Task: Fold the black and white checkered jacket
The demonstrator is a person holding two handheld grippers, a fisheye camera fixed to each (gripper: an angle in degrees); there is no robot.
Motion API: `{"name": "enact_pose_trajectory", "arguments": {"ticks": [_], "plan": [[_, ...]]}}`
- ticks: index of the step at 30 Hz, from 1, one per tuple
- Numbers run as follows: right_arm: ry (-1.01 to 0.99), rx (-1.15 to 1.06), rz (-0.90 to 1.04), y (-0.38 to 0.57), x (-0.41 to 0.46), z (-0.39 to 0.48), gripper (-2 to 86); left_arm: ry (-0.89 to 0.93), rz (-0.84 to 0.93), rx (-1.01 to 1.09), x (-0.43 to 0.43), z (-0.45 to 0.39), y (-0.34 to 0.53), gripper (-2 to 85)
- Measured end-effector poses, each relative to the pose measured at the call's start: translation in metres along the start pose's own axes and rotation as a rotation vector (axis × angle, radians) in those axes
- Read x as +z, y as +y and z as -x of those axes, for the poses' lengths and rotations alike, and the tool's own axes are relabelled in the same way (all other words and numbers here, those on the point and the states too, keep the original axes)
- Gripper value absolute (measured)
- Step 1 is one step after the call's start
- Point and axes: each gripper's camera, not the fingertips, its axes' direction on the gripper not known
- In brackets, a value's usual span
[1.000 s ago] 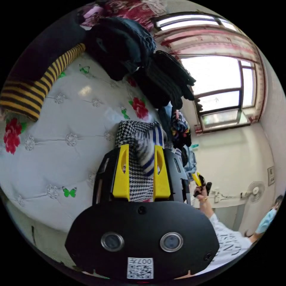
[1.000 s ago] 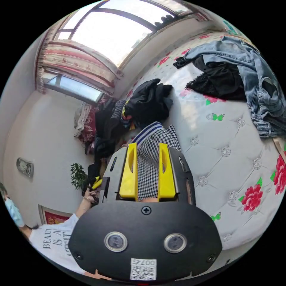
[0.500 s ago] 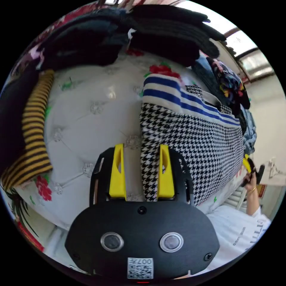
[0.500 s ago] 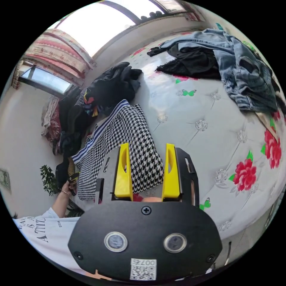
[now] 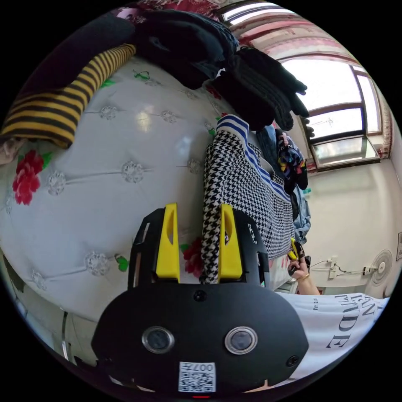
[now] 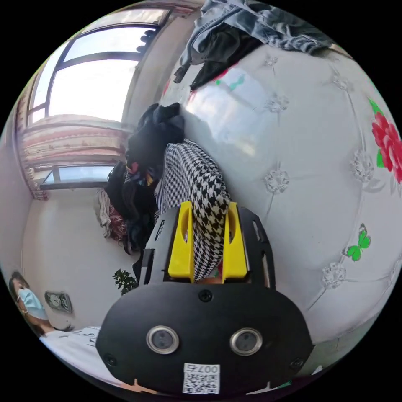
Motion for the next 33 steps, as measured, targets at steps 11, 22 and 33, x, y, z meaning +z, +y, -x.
{"name": "enact_pose_trajectory", "arguments": {"ticks": [11, 22, 33], "plan": [[-0.238, -1.085, 0.429, 0.187, 0.083, 0.336, 4.7, -0.041, -0.023, -0.009, -0.074, 0.027, 0.036, 13.3], [-0.169, -1.026, 0.947, 0.31, 0.238, 0.269, 11.4, 0.237, -0.063, 0.008, -0.127, 0.107, 0.066, 15.9], [-0.079, -0.308, 0.656, 0.153, 0.218, 0.087, 12.5, 0.584, 0.268, 0.14, -0.047, 0.13, 0.006, 19.8]]}}
